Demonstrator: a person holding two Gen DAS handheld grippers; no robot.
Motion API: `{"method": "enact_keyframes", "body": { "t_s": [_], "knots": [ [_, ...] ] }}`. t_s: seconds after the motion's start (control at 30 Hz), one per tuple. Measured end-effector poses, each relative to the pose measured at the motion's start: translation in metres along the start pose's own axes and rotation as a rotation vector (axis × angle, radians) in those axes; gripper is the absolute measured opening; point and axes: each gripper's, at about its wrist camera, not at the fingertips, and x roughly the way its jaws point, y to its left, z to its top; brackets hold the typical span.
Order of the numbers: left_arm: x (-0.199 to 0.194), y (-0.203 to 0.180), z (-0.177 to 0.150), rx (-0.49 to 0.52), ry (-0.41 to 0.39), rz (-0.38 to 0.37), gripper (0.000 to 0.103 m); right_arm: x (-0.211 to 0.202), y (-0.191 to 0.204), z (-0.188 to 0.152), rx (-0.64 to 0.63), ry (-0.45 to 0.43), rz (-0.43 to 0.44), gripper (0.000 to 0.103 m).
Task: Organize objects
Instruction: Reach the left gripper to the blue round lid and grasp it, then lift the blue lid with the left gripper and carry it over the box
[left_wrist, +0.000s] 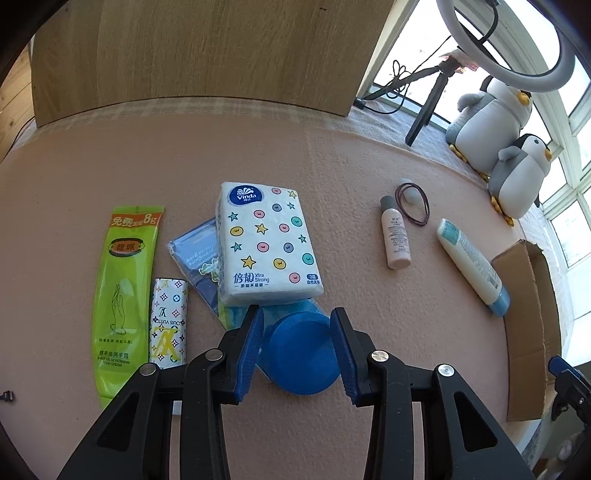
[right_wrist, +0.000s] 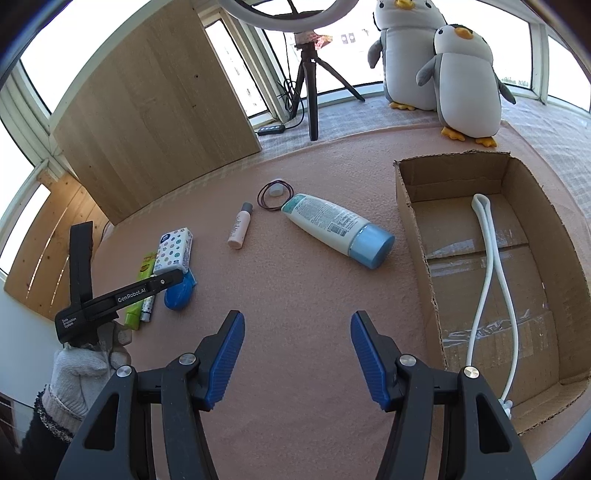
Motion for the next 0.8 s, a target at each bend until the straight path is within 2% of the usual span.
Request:
{"method": "enact_keyframes", "body": {
  "t_s": [0.17,0.5,0.67,0.8],
  "knots": [
    [0.0,-0.006,-0.011,0.022,0.002,-0.011,0.038,0.002,0.002,-0.001,-0.006,0.004,0.007,0.056],
    [-0.007,-0.041,-0.058,0.086,0.008,-0.067,0.038,0.013,0.012,-0.004,-0.027,0.029,0.026,0.056],
    [-0.011,-0.05,-0.079,0.097,0.032,-0.124,0.038,0.021,0.018,-0.007,-0.039,0.052,0.041,0.056],
    [-0.016,-0.052,-0.089,0.104,0.023,-0.121,0.038,0.031,0.026,-0.01,-0.065,0.082,0.063,0.056]
  ]
}}
